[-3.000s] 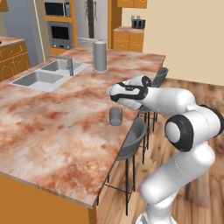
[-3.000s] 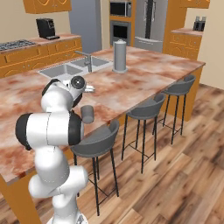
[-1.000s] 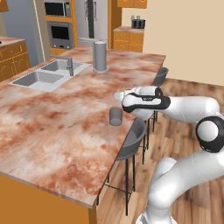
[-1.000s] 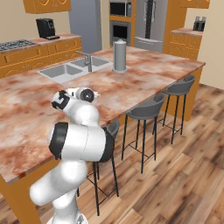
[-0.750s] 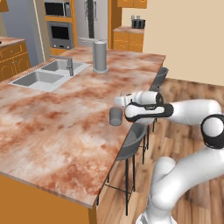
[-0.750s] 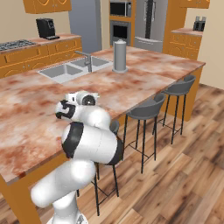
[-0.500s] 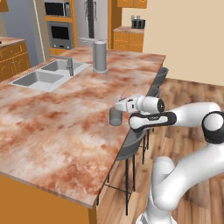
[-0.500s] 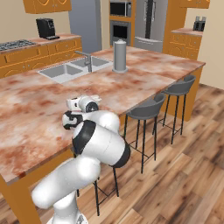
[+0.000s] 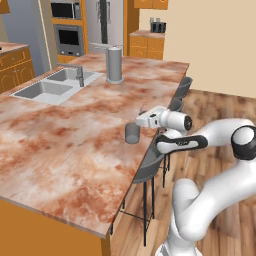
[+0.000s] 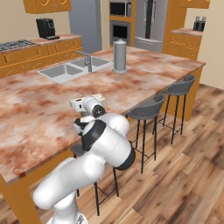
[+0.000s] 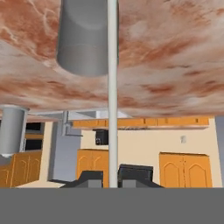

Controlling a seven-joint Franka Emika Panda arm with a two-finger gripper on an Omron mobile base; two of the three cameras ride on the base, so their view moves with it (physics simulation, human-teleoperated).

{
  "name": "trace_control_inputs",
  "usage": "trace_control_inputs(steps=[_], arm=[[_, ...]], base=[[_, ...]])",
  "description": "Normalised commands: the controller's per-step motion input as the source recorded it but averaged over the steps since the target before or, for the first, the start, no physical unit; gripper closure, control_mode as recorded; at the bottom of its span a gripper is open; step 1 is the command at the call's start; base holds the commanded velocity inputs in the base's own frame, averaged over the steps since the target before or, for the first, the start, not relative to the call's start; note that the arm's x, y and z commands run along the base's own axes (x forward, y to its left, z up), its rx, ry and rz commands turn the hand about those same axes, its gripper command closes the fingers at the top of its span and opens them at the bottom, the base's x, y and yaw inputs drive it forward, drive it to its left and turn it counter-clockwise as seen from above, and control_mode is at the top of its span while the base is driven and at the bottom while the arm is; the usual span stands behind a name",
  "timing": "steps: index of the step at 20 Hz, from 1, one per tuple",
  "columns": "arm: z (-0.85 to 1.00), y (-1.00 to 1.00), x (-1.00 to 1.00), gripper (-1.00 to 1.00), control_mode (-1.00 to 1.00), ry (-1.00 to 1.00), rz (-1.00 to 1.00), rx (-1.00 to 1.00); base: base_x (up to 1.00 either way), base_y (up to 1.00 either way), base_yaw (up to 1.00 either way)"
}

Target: Take a straw from the drawer in front and place it inside the glass cup on the dining counter.

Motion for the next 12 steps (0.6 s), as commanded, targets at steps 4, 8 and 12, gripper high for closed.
trace_control_inputs(steps=[4,8,12], arm=[[0.17,0.14,0.0,1.0,-1.0,0.01,0.0,0.0],[0.21,0.15,0.0,1.0,-1.0,0.04,0.0,0.0],[0.33,0.1,0.0,1.0,-1.0,0.05,0.0,0.0]], base=[[0.0,0.0,0.0],[0.0,0.0,0.0],[0.0,0.0,0.0]])
